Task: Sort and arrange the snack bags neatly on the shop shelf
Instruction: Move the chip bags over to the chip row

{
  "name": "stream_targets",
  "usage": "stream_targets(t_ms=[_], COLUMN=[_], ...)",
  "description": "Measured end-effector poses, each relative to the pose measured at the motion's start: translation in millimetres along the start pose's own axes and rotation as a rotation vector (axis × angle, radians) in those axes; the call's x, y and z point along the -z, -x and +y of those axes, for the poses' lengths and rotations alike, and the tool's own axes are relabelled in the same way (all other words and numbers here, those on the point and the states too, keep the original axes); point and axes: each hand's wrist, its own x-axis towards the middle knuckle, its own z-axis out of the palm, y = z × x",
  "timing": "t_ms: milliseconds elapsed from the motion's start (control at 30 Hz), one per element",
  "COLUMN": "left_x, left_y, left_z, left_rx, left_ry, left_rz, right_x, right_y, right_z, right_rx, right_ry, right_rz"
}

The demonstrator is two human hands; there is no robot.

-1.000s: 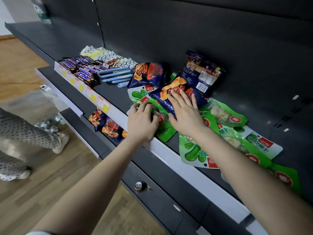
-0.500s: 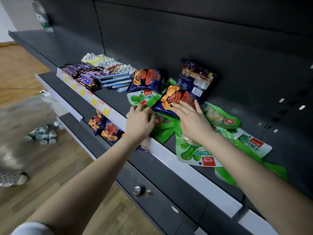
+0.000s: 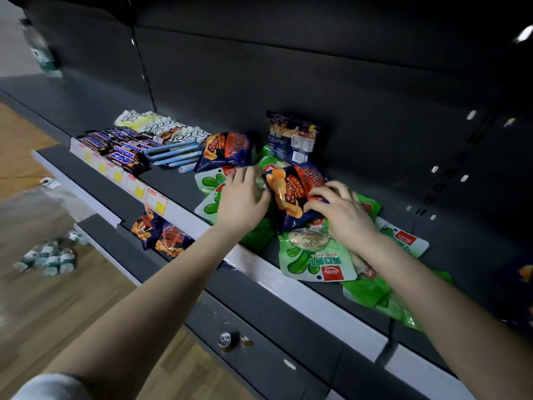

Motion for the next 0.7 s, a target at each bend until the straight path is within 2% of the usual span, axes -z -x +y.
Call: stream_targets(t_ms=[133, 233, 333, 567, 700], left_x=[-13.9, -22.5, -23.1, -16.5, -11.0], left_y=[-6.3, -9.8, -10.8, -4.3, 3.2], left_z=[7.2, 11.3, 12.7, 13.6, 11.3], left_rx=[-0.03, 0.027, 0.079, 0.157, 0.183], left_ry=[0.05, 0.056, 0.035, -0.013, 0.046], left_rz=[-0.193, -0.324, -0.313, -0.214, -0.166], right_x=[4.3, 2.1, 0.7, 1.5, 2.5], right_y=[6.2, 13.7, 23.7, 28.9, 19.1], right_z=[6.8, 6.7, 7.9, 1.7, -11.7], right_rx=[-0.015, -0.031, -0.048, -0.127, -0.19], right_ry=[0.0, -0.011, -0.023, -0.104, -0.132], right_rz=[-0.051, -0.09, -0.108, -0.004, -0.086])
